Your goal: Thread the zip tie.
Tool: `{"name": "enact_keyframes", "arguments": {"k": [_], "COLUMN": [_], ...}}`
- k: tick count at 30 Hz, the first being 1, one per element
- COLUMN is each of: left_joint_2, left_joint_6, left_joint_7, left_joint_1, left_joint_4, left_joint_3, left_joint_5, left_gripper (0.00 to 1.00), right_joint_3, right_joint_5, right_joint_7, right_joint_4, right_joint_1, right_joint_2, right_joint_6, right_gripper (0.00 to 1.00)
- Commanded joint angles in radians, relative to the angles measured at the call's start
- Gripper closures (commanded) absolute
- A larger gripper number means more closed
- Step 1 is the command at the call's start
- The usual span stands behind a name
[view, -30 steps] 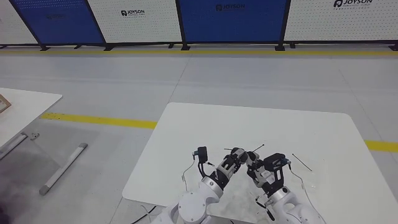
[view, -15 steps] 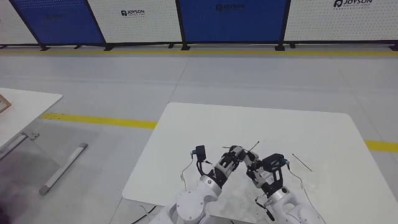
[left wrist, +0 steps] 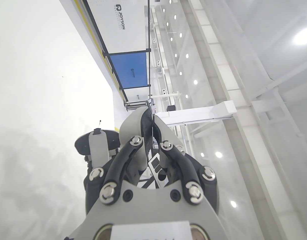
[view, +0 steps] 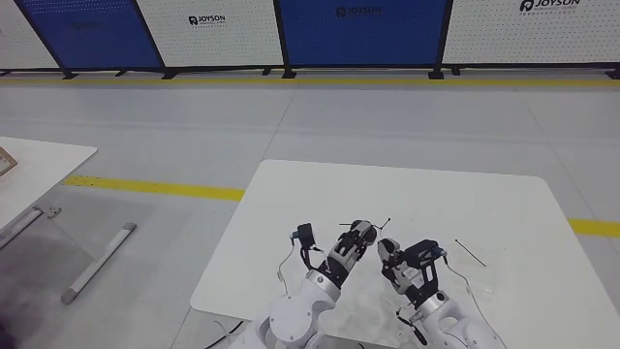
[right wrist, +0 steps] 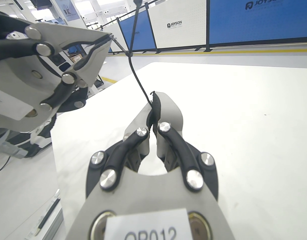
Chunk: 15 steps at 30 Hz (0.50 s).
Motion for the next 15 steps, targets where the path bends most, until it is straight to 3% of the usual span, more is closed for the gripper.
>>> {"name": "enact_keyframes", "arguments": {"k": [1,15], "left_joint_2": [0.000,0.001], "left_joint_6": [-0.005,-0.033], "left_joint_7": [0.003,0.002], "left_joint_1": [0.002,0.014], "left_joint_4": [-0.003,-0.015], "left_joint_3": [-0.004,-0.013], "left_joint_5": [-0.003,0.000], "left_gripper": [1.00,1.00], "right_joint_3": [-0.002,-0.014], "right_joint_5": [0.001,0.025], "right_joint_7": [0.000,-0.010], "right_joint_4": [0.005,0.030], "right_joint_1": [0.003,0.017], "right_joint_2": [0.000,0.005], "right_joint_6": [-0.002,-0.030], "right_gripper": [1.00,1.00]}}
